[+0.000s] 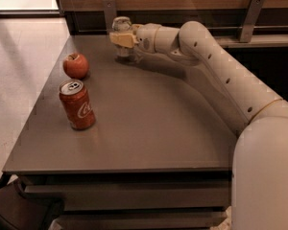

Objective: Place 7up can upright

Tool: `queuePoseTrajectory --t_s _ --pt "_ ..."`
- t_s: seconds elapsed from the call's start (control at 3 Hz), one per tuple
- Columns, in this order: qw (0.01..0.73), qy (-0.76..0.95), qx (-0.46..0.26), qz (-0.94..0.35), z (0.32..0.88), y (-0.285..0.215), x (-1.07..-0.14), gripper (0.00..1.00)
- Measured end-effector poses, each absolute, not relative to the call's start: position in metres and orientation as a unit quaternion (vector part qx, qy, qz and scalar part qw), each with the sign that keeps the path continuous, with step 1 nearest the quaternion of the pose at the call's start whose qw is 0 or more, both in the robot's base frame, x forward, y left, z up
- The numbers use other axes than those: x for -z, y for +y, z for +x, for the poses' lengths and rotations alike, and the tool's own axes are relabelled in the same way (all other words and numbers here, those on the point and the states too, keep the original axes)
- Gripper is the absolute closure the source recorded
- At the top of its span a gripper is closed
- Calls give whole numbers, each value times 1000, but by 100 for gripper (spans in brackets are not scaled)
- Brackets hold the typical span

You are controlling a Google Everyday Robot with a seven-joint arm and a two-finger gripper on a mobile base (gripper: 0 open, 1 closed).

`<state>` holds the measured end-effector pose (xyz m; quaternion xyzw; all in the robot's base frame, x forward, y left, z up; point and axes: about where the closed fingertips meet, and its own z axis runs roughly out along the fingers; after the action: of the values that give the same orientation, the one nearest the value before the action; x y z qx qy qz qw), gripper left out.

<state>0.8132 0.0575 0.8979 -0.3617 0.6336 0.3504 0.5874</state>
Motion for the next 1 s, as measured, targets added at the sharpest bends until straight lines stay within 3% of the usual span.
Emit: queuePoseTrajectory --t_s 0.67,1.0 --pt "631 634 -285 -344 787 -2 -977 100" --pt "631 634 -285 -344 787 -2 -977 100"
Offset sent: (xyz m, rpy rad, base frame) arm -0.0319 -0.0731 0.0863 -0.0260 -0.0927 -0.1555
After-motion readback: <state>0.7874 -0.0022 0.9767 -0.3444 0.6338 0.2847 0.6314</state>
